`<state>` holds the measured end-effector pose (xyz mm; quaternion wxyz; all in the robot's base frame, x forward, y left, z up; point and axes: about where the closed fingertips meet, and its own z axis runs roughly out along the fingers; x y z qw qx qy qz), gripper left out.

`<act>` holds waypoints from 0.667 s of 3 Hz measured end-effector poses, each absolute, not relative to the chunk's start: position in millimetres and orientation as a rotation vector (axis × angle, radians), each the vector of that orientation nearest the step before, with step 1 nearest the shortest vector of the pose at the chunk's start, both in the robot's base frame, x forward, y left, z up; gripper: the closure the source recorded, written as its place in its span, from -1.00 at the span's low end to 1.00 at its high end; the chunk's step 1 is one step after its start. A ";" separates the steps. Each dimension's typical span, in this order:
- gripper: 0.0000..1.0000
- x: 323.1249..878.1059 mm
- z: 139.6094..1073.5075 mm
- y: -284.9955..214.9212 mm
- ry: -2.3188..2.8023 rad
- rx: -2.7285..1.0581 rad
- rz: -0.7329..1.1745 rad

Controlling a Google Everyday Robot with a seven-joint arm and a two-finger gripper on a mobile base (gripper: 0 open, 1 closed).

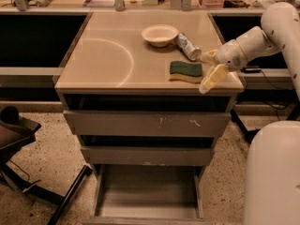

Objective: Place sponge into bottom drawer

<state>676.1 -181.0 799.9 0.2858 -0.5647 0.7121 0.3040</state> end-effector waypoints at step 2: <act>-1.00 673.6 801.5 -176.0 1.888 -1.535 0.821</act>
Offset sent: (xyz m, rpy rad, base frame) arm -0.0490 0.0582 0.0046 -0.0085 -0.0155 0.3427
